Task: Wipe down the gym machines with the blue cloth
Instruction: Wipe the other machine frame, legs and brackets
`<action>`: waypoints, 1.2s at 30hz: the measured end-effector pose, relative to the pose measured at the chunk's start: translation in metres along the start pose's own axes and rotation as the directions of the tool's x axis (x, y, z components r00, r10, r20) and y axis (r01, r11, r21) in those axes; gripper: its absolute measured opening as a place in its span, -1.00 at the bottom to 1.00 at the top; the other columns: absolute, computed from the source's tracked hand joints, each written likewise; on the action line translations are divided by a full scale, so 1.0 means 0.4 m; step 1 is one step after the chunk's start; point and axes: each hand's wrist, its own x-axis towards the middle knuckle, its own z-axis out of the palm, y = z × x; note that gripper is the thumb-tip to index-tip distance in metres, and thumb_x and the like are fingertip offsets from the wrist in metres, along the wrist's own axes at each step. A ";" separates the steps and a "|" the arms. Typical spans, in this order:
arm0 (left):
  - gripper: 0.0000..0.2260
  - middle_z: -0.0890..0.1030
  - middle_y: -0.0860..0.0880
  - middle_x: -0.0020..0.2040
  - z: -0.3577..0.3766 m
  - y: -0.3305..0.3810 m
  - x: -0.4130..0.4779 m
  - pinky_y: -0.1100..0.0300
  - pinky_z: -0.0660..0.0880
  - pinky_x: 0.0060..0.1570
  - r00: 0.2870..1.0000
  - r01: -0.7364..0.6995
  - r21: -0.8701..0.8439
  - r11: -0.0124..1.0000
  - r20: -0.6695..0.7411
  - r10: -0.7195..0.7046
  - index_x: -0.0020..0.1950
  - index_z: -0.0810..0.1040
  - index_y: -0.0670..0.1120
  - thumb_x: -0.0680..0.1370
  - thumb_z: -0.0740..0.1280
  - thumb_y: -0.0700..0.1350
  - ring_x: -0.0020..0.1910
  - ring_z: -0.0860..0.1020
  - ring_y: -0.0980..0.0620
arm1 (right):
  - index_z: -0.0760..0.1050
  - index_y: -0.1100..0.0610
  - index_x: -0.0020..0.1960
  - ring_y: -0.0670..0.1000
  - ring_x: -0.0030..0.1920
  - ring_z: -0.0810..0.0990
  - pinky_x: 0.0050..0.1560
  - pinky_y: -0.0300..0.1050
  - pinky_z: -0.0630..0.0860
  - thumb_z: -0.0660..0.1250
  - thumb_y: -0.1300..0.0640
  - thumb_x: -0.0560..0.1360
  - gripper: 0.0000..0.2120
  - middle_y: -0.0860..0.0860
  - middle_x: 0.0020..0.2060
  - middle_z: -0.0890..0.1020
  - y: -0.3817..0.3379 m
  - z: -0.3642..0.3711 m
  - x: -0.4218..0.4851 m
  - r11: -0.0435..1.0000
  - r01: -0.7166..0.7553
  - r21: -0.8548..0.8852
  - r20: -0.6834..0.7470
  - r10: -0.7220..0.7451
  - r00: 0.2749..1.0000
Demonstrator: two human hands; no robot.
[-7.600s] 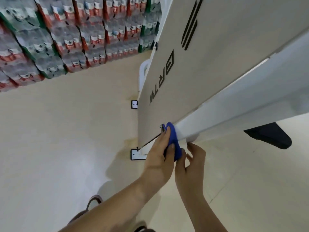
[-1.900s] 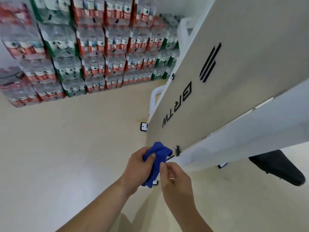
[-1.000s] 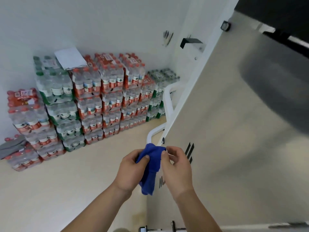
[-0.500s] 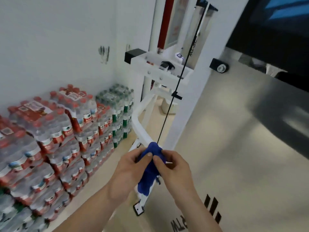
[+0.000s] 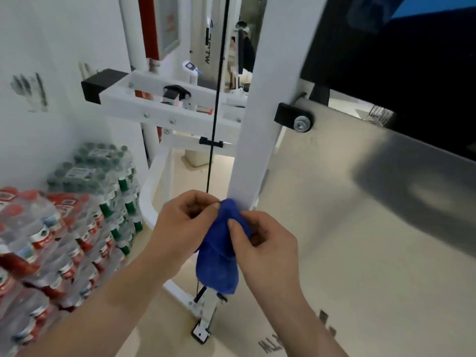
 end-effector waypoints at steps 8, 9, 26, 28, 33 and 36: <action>-0.81 0.61 -0.07 -0.33 -0.030 0.054 0.097 0.23 0.45 -0.45 0.960 -0.165 0.006 0.986 0.229 0.159 -0.24 0.60 -0.09 0.57 0.39 -0.23 -0.40 0.55 0.04 | 0.60 -0.14 -0.02 -0.13 -0.09 0.64 -0.12 -0.32 0.55 0.51 0.14 0.47 -0.80 -0.20 -0.13 0.65 -0.056 0.082 -0.001 0.987 0.012 -0.161 -0.326 -0.064 0.943; -0.83 0.63 -0.06 -0.31 -0.039 0.057 0.109 0.23 0.48 -0.41 0.937 -0.179 -0.009 0.984 0.302 0.173 -0.23 0.61 -0.07 0.56 0.40 -0.25 -0.36 0.57 0.03 | 0.60 -0.12 -0.06 -0.12 -0.11 0.64 -0.14 -0.30 0.55 0.49 0.14 0.48 -0.83 -0.19 -0.16 0.66 -0.063 0.091 0.000 0.985 -0.016 -0.172 -0.383 -0.051 0.922; -0.92 0.67 0.17 -0.27 -0.107 0.207 0.267 0.39 0.43 -0.26 0.480 -0.667 0.035 0.744 0.785 0.393 -0.07 0.73 0.10 0.54 0.46 -0.07 -0.28 0.62 0.18 | 0.64 0.19 0.18 -0.11 0.10 0.58 0.15 -0.34 0.46 0.39 0.22 0.59 -0.81 0.05 0.07 0.61 -0.250 0.212 0.064 0.903 -0.036 -0.428 -0.826 -0.374 0.422; -0.93 0.67 0.16 -0.32 -0.095 0.214 0.270 0.30 0.51 -0.27 0.499 -0.636 0.014 0.771 0.770 0.398 -0.13 0.72 0.05 0.52 0.47 -0.11 -0.33 0.63 0.20 | 0.56 0.26 0.32 -0.08 0.19 0.55 0.26 -0.32 0.42 0.41 0.17 0.58 -0.66 0.10 0.18 0.56 -0.232 0.232 0.064 0.876 -0.061 -0.479 -0.809 -0.413 0.419; -0.87 0.69 0.07 -0.27 -0.090 0.215 0.278 0.01 0.67 -0.15 0.546 -0.526 -0.072 0.848 0.736 0.401 -0.02 0.67 0.03 0.49 0.51 -0.17 -0.31 0.67 0.08 | 0.47 0.35 0.33 -0.06 0.33 0.45 0.38 -0.25 0.35 0.50 0.28 0.48 -0.54 0.21 0.30 0.47 -0.177 0.262 0.031 0.773 -0.049 -0.633 -0.696 -0.540 0.473; -0.82 0.68 0.01 -0.26 -0.090 0.231 0.297 -0.07 0.67 -0.11 0.552 -0.448 -0.086 0.890 0.756 0.351 -0.02 0.61 0.02 0.48 0.52 -0.21 -0.29 0.67 -0.02 | 0.54 0.32 0.19 0.04 0.21 0.53 0.27 -0.19 0.45 0.46 0.38 0.47 -0.70 0.19 0.19 0.53 -0.203 0.212 0.055 0.754 -0.068 -0.653 -0.698 -0.565 0.441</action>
